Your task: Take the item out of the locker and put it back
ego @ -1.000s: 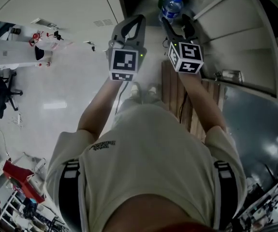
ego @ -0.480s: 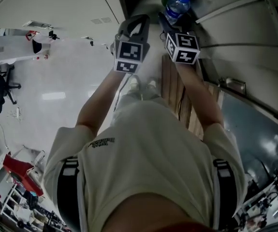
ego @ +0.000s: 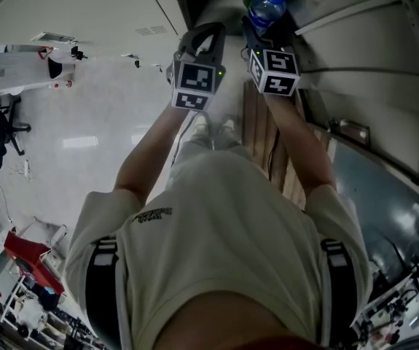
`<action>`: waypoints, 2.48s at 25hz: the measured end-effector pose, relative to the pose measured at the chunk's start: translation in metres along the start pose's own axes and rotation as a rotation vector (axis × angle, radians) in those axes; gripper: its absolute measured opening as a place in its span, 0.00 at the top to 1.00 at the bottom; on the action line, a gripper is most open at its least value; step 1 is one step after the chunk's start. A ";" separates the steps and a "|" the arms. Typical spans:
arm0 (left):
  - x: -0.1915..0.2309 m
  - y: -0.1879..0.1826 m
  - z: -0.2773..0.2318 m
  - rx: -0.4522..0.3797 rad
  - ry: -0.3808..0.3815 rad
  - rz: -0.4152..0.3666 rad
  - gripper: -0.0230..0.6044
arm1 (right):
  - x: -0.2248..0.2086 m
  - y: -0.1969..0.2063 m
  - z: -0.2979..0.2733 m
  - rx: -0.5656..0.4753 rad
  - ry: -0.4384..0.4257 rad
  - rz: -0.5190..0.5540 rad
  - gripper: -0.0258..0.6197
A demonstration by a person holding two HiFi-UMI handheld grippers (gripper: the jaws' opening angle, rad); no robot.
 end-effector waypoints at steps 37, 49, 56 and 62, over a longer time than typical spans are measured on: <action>-0.013 -0.199 0.135 -0.388 -0.031 -0.181 0.94 | 0.053 -0.196 0.159 -0.431 -0.267 0.020 0.60; -0.038 -0.181 0.162 -0.378 -0.031 -0.120 0.94 | 0.071 -0.178 0.200 -0.489 -0.278 0.095 0.60; -0.038 -0.168 0.167 -0.342 -0.100 -0.123 0.94 | 0.076 -0.171 0.205 -0.466 -0.318 0.087 0.59; -0.042 -0.163 0.168 -0.303 -0.079 -0.095 0.94 | 0.078 -0.166 0.208 -0.443 -0.331 0.071 0.59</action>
Point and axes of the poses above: the fingertips, and each gripper's own axes: z backward along the fingers, x to its left, y out of its underside, the point moved 9 cm from there along z, backward along the fingers, and after that the axes turned 13 degrees about -x, right-handed, at the moved point
